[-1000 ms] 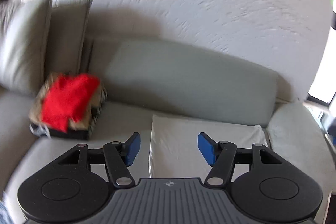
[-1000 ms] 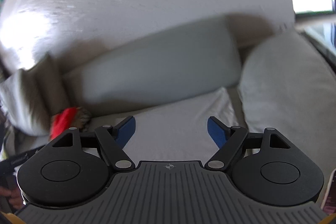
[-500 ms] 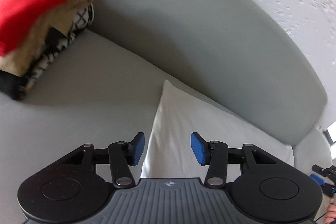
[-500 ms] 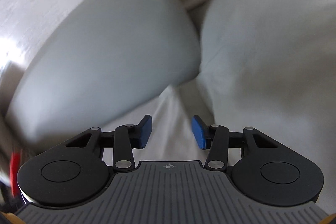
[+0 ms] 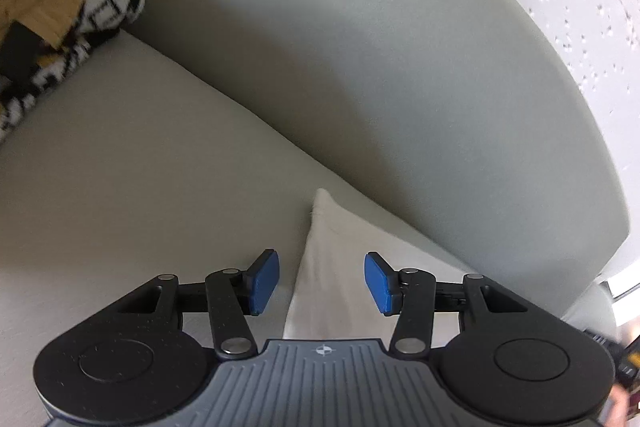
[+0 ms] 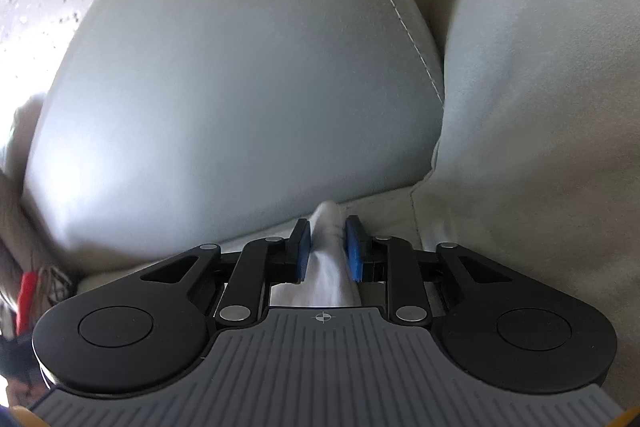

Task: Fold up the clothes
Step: 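Close the right tool on the hem edge while the left tool grasps it too, then lift the hem with both tools and fold it over toward the collar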

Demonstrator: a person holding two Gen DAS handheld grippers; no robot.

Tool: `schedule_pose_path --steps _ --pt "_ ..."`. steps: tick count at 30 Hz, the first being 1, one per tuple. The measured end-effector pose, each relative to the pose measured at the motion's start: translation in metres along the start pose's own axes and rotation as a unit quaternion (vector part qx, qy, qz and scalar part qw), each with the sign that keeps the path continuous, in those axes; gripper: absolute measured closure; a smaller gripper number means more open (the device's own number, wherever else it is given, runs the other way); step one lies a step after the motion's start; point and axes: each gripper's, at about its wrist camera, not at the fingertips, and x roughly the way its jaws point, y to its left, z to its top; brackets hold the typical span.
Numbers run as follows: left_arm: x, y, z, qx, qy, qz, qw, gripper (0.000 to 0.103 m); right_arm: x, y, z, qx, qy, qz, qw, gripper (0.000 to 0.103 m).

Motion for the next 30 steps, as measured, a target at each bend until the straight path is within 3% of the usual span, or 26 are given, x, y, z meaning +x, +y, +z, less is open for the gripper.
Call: schedule_pose_path --steps 6,12,14,15,16,19,23,30 --pt "0.016 -0.002 0.011 -0.011 0.025 -0.019 0.9995 0.06 -0.001 -0.005 -0.006 0.018 0.005 0.008 1.0 0.092" --pt "0.029 0.002 0.02 -0.026 0.021 -0.014 0.9993 0.079 0.002 0.0 -0.012 0.014 -0.006 0.007 1.0 0.092" --pt "0.031 0.004 0.022 -0.034 0.02 -0.015 0.9991 0.079 0.002 0.001 -0.015 0.013 -0.011 0.005 1.0 0.093" --pt "0.032 0.004 0.022 -0.038 0.018 -0.013 0.999 0.084 0.002 0.003 -0.016 0.01 -0.014 0.002 1.0 0.097" --pt "0.032 0.004 0.022 -0.037 0.015 -0.006 0.9992 0.1 0.002 0.007 -0.018 0.0 -0.018 -0.008 1.0 0.098" --pt "0.024 -0.012 0.018 0.013 -0.001 0.023 0.9997 0.101 -0.003 0.023 -0.024 -0.025 -0.031 -0.038 0.998 0.1" --pt "0.001 -0.035 0.017 0.048 -0.022 0.034 0.998 0.101 -0.027 0.042 -0.026 -0.021 -0.053 -0.059 0.997 0.1" --pt "-0.084 -0.047 -0.006 0.017 -0.05 -0.028 0.9982 0.101 -0.114 0.07 -0.046 0.007 -0.093 -0.048 0.994 0.1"
